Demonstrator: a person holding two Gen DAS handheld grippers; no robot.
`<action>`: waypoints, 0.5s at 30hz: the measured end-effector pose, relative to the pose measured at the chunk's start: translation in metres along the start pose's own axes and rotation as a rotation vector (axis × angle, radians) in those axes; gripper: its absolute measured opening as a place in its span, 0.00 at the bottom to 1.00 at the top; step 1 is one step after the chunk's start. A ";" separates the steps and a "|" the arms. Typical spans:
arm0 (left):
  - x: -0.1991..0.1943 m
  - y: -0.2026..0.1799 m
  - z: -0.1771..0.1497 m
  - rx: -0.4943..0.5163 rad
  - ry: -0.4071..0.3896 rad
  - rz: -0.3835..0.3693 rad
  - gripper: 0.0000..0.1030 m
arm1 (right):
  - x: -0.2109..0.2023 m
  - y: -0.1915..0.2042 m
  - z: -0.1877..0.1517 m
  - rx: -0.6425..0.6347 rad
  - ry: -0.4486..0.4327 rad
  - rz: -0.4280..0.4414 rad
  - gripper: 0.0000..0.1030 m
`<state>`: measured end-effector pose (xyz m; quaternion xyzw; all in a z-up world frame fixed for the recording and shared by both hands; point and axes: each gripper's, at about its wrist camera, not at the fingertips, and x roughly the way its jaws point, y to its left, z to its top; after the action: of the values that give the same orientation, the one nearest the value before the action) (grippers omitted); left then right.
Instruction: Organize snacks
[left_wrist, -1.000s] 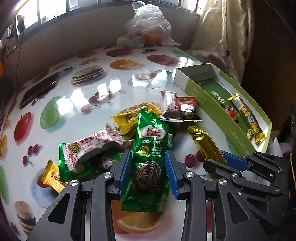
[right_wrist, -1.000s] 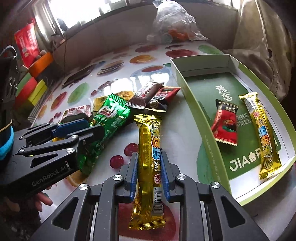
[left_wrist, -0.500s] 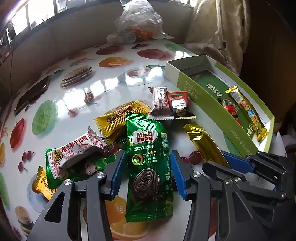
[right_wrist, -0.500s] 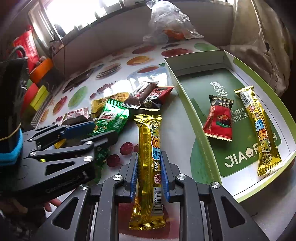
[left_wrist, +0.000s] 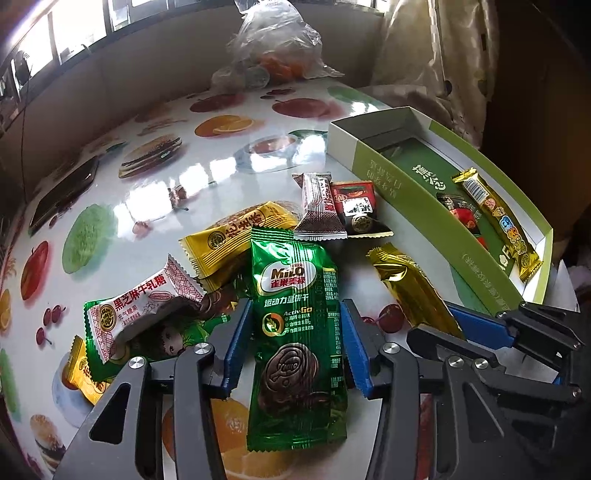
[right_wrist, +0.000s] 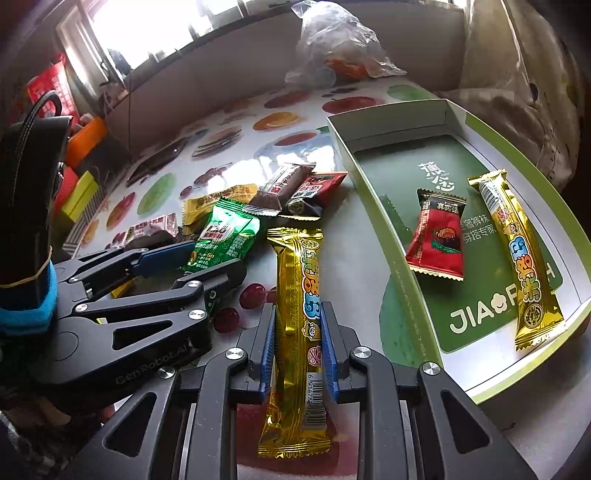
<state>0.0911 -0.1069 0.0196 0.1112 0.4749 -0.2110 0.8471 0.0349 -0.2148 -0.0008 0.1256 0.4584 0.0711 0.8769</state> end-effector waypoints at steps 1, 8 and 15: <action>0.000 0.000 0.000 0.000 0.000 -0.002 0.44 | 0.000 0.000 0.000 -0.001 0.000 0.000 0.21; -0.002 0.000 -0.002 -0.003 -0.018 -0.004 0.43 | 0.000 0.000 0.000 -0.001 0.000 0.000 0.21; -0.007 0.005 -0.006 -0.033 -0.031 -0.006 0.43 | -0.001 0.000 0.001 -0.008 0.000 -0.008 0.21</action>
<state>0.0858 -0.0984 0.0228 0.0925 0.4652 -0.2077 0.8555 0.0352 -0.2149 0.0001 0.1204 0.4586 0.0691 0.8777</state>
